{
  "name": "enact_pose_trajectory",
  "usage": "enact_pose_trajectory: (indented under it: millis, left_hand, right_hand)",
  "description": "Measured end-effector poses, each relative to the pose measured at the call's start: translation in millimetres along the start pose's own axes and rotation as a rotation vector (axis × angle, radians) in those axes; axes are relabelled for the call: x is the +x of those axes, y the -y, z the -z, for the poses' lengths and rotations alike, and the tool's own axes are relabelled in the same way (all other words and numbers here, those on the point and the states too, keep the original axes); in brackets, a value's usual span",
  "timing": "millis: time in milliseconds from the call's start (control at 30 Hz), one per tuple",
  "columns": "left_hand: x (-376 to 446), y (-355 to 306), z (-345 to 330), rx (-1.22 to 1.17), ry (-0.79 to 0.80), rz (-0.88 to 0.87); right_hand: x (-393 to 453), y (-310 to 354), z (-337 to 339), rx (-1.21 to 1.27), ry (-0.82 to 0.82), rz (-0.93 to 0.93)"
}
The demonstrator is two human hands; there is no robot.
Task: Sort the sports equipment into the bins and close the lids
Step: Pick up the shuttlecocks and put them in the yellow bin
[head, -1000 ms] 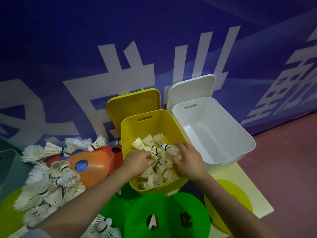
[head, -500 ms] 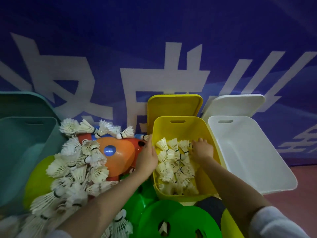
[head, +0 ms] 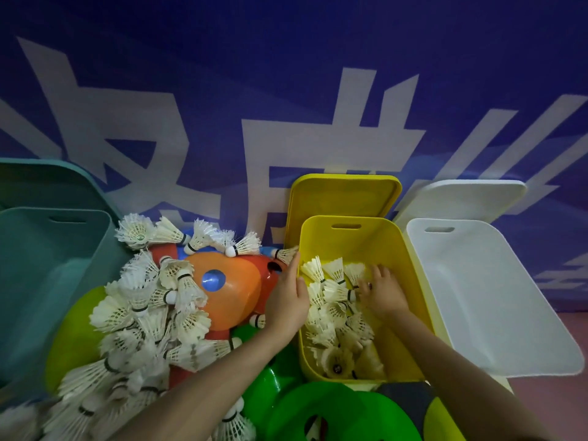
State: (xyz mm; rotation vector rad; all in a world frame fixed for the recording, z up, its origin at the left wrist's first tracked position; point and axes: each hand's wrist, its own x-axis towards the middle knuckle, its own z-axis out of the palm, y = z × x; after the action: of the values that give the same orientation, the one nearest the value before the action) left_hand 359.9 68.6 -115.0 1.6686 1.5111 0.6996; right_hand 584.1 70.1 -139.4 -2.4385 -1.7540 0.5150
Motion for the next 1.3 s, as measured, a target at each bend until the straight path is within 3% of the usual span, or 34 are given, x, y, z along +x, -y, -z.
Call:
enact_pose_trajectory:
  millis: [133,300,500,667,800,967,1100,1300]
  left_hand:
    - [2,0,8,0.001,0.048,-0.038]
    - [-21,1,44,0.172,0.094,-0.156]
    - [-69,42,127,0.247,-0.003,-0.164]
    - [-114,83,187,0.255,0.005,-0.157]
    - [-155,111,212,0.330,0.087,-0.186]
    - [-184,140,222,0.450,0.249,-0.205]
    - [-181,147,223,0.563,0.239,-0.167]
    - [-173,139,216,0.824,0.265,-0.291]
  right_hand:
    - [-36,6,25,0.098,-0.078,0.101]
    - [-93,43,56,0.338,-0.112,0.333]
    - [-144,120,46,0.516,-0.024,0.530]
    - [-172,167,-1,0.430,0.148,0.634]
    - [-197,175,-44,0.217,0.248,0.582]
    - [-211,167,-90,0.132,0.340,0.390]
    - [-216,170,-109,0.136,0.325,0.263]
    - [-222,182,-125,0.117,0.248,0.207]
